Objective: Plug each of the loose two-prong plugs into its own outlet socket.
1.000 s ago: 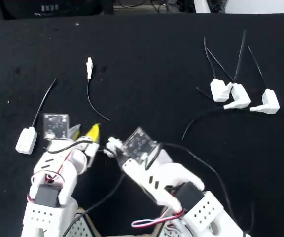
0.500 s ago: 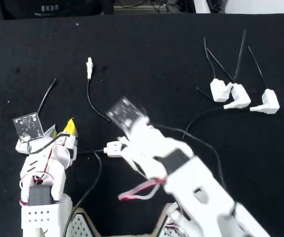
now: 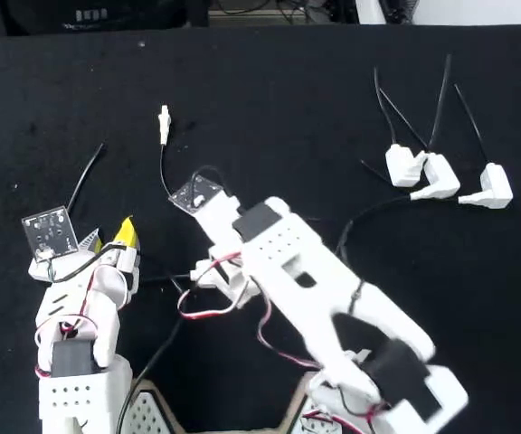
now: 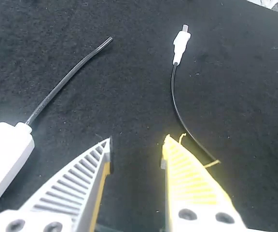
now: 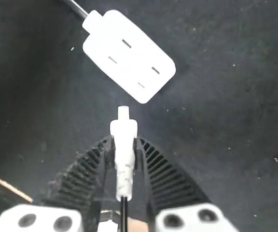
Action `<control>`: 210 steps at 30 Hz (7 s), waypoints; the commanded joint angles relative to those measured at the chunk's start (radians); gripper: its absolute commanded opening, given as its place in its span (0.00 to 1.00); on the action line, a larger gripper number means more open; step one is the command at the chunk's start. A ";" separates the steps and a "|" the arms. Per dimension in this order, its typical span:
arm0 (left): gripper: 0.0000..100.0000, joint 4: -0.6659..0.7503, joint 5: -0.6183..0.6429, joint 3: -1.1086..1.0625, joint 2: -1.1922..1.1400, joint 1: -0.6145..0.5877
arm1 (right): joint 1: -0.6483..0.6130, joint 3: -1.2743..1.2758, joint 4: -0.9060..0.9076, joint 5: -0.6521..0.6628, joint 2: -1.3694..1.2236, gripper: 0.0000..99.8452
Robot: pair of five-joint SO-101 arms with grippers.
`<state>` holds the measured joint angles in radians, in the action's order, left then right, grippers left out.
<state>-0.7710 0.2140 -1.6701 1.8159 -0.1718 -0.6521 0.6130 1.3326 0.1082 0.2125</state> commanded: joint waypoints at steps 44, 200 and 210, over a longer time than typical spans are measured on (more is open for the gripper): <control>0.18 -0.028 0.006 0.008 0.008 -0.001 | 0.140 -0.943 0.433 -0.310 -0.657 0.01; 0.18 -0.026 0.009 0.042 0.008 -0.176 | 0.026 0.016 0.077 0.482 0.539 0.36; 0.18 -0.026 0.006 0.038 0.008 -0.173 | 0.020 0.064 -0.084 0.652 0.524 0.36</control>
<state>-0.8002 0.2156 -1.6686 1.8159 -0.3268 -0.6460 0.6928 1.3034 0.7173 0.7311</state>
